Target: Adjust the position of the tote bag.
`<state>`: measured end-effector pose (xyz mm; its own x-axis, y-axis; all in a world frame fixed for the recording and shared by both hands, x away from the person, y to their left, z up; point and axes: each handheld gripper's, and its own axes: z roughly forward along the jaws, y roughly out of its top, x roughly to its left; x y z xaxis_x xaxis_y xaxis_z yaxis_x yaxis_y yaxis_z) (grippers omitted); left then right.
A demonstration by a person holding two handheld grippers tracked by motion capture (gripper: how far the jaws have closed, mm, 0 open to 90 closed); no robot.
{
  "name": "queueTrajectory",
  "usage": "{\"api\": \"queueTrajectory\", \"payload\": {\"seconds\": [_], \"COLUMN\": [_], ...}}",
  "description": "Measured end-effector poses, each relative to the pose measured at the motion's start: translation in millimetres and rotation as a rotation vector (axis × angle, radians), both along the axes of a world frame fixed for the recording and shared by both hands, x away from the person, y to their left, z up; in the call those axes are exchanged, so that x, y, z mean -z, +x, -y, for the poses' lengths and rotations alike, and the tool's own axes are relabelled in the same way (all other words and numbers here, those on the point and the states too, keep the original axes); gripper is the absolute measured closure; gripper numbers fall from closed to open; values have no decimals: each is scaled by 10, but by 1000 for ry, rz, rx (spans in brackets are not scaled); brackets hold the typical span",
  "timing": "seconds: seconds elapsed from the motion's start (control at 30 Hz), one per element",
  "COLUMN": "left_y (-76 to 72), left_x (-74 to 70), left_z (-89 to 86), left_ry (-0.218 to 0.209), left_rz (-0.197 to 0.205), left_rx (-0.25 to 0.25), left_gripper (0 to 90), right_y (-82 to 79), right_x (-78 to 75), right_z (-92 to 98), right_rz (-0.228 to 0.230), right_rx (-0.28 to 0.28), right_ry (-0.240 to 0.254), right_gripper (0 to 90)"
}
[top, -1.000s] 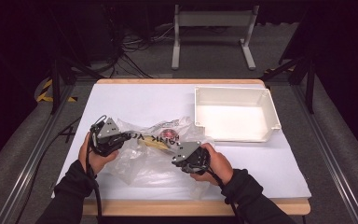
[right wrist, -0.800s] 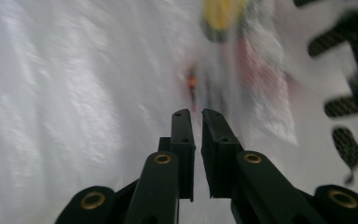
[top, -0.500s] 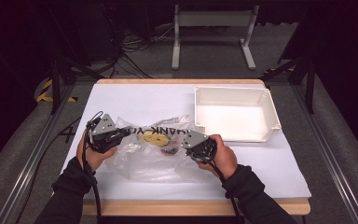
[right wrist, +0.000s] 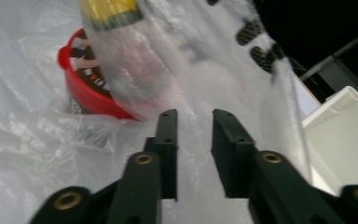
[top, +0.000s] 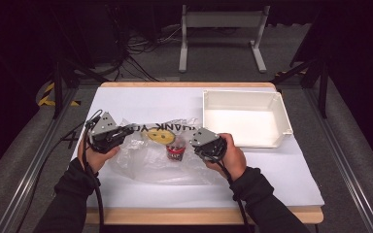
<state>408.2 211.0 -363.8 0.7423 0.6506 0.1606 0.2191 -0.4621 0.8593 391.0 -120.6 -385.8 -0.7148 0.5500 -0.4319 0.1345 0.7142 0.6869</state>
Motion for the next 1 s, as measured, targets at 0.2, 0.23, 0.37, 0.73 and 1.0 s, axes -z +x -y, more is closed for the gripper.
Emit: {"api": "queueTrajectory", "payload": {"seconds": [0.2, 0.23, 0.37, 0.73, 1.0], "left_y": [135, 164, 253, 506, 534], "left_x": [80, 97, 152, 520, 725], "left_z": [-33, -37, -19, 62, 158], "left_ry": [-2, 0, 20, 105, 200], "left_rz": [-5, -4, -3, -96, -159], "left_rx": [-35, -41, -60, -69, -54], "left_gripper": [869, 869, 869, 859, 862], "right_y": [94, 108, 171, 278, 285], "right_x": [11, 21, 60, 179, 248], "right_z": [10, 5, -36, -48, -33], "right_rz": [-10, -12, -21, -81, -112], "right_rx": [9, 10, 14, 36, 33], "right_ry": [-12, -10, -35, -47, -62], "right_gripper": [899, 900, 900, 900, 900]}}
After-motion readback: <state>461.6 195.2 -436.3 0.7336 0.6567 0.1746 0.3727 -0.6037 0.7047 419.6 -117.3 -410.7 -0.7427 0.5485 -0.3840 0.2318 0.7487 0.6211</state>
